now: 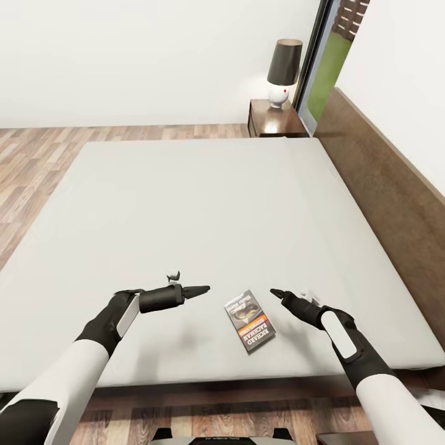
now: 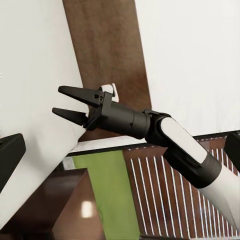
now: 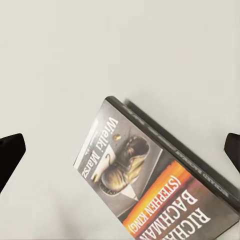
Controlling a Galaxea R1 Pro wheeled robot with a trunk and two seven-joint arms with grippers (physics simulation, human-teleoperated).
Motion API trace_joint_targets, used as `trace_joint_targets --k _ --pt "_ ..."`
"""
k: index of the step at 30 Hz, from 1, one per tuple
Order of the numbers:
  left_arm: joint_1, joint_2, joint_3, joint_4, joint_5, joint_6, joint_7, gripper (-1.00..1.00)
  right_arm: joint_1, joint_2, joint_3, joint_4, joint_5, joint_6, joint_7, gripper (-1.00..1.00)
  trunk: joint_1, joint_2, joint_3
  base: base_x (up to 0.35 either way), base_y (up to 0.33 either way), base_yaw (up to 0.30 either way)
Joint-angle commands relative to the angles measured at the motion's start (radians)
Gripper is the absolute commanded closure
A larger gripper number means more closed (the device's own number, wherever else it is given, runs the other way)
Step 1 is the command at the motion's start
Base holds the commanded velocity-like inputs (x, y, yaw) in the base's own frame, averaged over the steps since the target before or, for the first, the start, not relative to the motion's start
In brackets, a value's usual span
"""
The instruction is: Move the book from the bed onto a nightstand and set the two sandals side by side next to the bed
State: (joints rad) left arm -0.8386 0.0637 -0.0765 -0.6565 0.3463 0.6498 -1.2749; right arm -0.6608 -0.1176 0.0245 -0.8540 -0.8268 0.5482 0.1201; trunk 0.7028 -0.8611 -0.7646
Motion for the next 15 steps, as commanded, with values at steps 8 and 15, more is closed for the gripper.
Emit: trace_joint_targets --k 8,15 --pt "-0.001 0.001 -0.005 0.0 0.008 0.01 0.0 -1.0 0.0 -0.001 0.002 0.0 -0.002 0.003 0.001 -1.0 0.031 -0.057 -0.026 0.0 0.0 0.0" --pt "-0.001 0.001 -0.005 0.0 0.008 0.01 0.0 -1.0 -0.001 -0.001 0.002 0.0 -0.002 0.003 0.001 -1.0 0.058 -0.106 -0.048 0.0 0.0 0.0"
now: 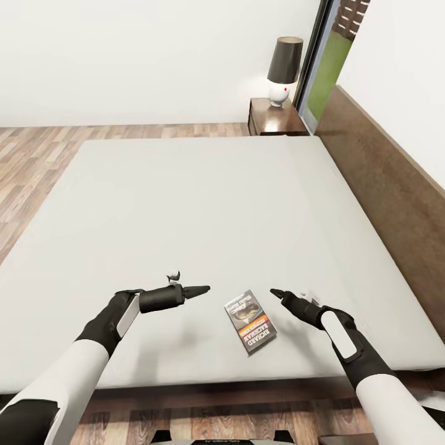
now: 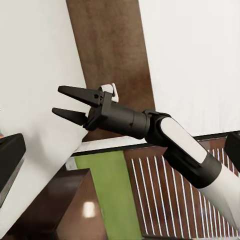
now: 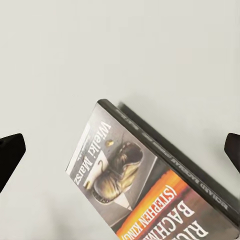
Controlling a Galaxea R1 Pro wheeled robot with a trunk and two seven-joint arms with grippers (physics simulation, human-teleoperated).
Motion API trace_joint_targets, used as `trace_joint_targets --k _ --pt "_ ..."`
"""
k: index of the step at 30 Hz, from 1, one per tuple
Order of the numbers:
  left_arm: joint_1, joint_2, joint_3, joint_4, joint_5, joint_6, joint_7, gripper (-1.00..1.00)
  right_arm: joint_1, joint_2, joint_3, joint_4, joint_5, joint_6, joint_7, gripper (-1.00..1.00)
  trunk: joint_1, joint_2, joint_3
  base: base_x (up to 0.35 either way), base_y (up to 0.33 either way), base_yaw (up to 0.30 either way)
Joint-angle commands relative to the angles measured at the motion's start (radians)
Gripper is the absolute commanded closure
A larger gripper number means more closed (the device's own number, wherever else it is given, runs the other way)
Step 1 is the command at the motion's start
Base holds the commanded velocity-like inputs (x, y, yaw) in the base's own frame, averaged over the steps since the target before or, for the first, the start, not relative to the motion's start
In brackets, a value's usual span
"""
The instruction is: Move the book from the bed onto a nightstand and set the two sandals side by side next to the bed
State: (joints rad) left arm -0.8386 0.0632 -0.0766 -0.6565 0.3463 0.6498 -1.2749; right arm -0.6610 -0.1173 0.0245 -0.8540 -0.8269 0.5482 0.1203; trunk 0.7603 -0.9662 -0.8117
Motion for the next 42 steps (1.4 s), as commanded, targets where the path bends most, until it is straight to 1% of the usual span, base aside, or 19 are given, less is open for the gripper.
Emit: trace_joint_targets --k 1,9,24,35,42 --pt "0.0 0.001 -0.005 0.0 0.008 0.01 0.0 -1.0 0.0 -0.001 0.002 0.0 -0.002 0.003 0.001 -1.0 0.004 -0.008 -0.004 0.0 0.0 0.0" --pt "0.0 0.001 -0.004 0.0 0.008 0.01 0.0 -1.0 0.0 0.002 0.002 0.0 -0.001 0.003 0.0 -1.0 0.035 -0.064 -0.029 0.0 0.0 0.0" --pt "0.0 0.001 -0.003 0.001 0.01 0.009 0.0 -1.0 0.0 0.004 0.002 0.0 -0.001 0.002 0.001 -1.0 0.035 -0.064 -0.029 0.0 0.001 0.0" --pt "0.0 0.001 -0.003 0.001 0.01 0.008 -0.001 -1.0 0.0 0.005 0.002 0.0 -0.001 0.001 0.0 -1.0 0.035 -0.064 -0.029 0.0 0.065 0.0" --pt "0.0 0.001 -0.003 0.001 0.01 0.008 -0.003 -1.0 0.0 0.007 0.007 0.052 0.003 -0.017 0.001 -1.0 0.035 -0.064 -0.029 0.0 0.002 0.0"
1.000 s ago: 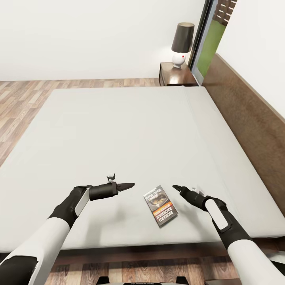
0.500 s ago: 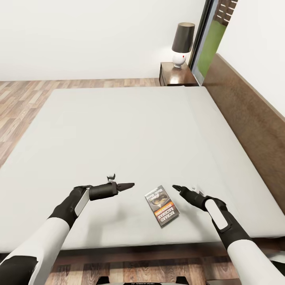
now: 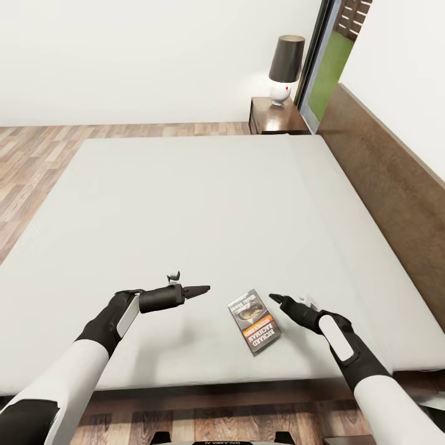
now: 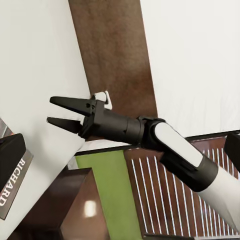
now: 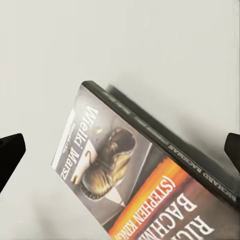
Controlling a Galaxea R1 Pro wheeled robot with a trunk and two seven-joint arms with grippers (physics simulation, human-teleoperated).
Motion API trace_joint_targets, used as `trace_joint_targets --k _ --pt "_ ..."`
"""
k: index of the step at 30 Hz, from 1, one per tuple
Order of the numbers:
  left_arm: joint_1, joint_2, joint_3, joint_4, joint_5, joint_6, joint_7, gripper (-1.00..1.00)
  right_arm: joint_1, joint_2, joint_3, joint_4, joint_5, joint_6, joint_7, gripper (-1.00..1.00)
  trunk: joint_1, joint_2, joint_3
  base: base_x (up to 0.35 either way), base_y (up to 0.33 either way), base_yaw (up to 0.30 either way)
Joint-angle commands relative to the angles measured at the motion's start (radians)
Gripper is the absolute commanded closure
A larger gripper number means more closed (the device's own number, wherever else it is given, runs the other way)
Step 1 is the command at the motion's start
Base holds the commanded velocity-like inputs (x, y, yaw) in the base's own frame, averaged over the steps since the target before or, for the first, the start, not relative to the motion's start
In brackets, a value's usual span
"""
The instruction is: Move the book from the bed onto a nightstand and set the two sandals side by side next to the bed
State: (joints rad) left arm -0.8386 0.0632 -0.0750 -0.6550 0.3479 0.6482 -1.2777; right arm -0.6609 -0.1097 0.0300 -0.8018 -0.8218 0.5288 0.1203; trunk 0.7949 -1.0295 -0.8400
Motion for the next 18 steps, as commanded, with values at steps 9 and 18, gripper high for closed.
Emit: trace_joint_targets --k 9,18 --pt "0.0 0.001 -0.005 0.0 0.008 0.01 0.0 -1.0 0.0 -0.008 0.001 0.013 -0.002 -0.006 0.002 -1.0 0.0 0.0 -0.001 0.0 0.0 0.0" --pt "0.0 -0.001 -0.006 0.0 0.008 0.011 0.001 -1.0 0.0 -0.011 -0.005 0.012 -0.003 -0.004 0.004 -1.0 0.0 0.0 -0.001 0.0 0.0 0.0"
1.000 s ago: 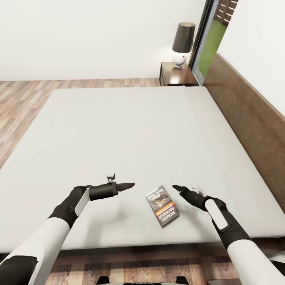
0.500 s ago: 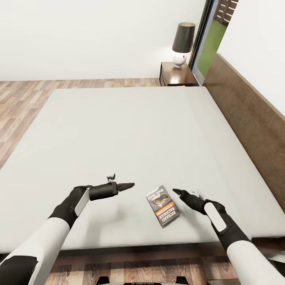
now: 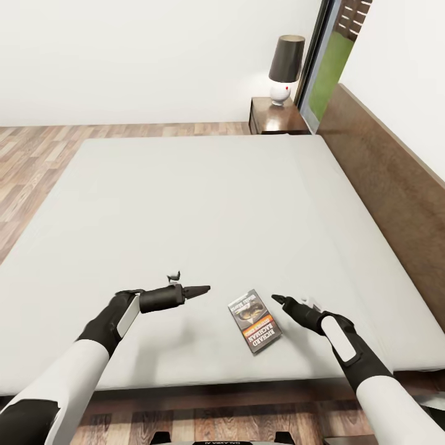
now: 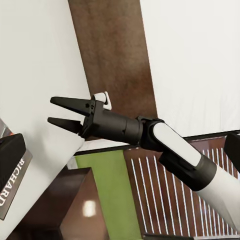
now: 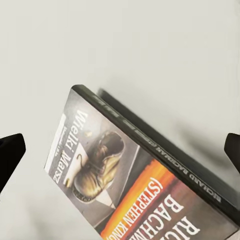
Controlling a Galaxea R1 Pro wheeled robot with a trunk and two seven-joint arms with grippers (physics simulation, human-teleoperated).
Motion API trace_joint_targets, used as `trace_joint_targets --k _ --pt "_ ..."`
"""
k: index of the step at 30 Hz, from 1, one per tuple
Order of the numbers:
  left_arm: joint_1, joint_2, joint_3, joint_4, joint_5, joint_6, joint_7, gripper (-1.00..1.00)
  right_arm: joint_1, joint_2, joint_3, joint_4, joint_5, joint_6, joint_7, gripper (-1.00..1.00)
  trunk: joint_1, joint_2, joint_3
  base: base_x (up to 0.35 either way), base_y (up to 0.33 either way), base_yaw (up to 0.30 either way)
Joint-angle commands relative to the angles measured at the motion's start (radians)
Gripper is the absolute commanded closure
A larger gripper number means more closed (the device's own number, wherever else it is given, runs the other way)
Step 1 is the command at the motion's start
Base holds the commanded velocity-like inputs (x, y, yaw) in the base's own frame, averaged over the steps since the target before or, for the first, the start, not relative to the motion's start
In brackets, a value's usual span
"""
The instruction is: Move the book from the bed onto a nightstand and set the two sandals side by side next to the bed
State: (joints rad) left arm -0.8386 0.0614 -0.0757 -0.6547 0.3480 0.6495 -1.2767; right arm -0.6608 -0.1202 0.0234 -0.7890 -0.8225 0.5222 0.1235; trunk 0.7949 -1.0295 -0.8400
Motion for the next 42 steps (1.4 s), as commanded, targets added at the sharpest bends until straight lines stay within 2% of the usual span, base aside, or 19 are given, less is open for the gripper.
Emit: trace_joint_targets --k 1,6,22,30,42 --pt "0.0 -0.001 -0.004 0.003 0.008 0.009 0.0 -1.0 0.0 -0.001 0.002 -0.001 -0.003 0.002 0.001 -1.0 0.004 -0.007 -0.004 0.0 0.0 0.0" --pt "0.0 -0.004 -0.005 0.015 0.007 0.009 0.0 -1.0 0.0 -0.001 0.001 -0.001 -0.003 0.002 0.001 -1.0 0.023 -0.042 -0.019 0.0 0.0 0.0" --pt "0.0 -0.005 -0.005 0.018 0.008 0.007 0.0 -1.0 -0.001 0.005 0.007 0.0 -0.001 0.001 -0.002 -1.0 0.023 -0.042 -0.019 0.0 0.0 0.0" --pt "0.0 -0.018 -0.004 0.043 0.007 0.006 0.003 -1.0 0.0 0.008 0.009 0.001 -0.001 0.001 -0.002 -1.0 0.023 -0.042 -0.019 0.0 0.001 0.0" --pt "0.0 -0.018 -0.004 0.047 0.007 0.004 0.004 -1.0 0.0 0.008 0.009 0.001 0.0 0.0 -0.002 -1.0 0.023 -0.042 -0.019 0.0 0.085 0.0"
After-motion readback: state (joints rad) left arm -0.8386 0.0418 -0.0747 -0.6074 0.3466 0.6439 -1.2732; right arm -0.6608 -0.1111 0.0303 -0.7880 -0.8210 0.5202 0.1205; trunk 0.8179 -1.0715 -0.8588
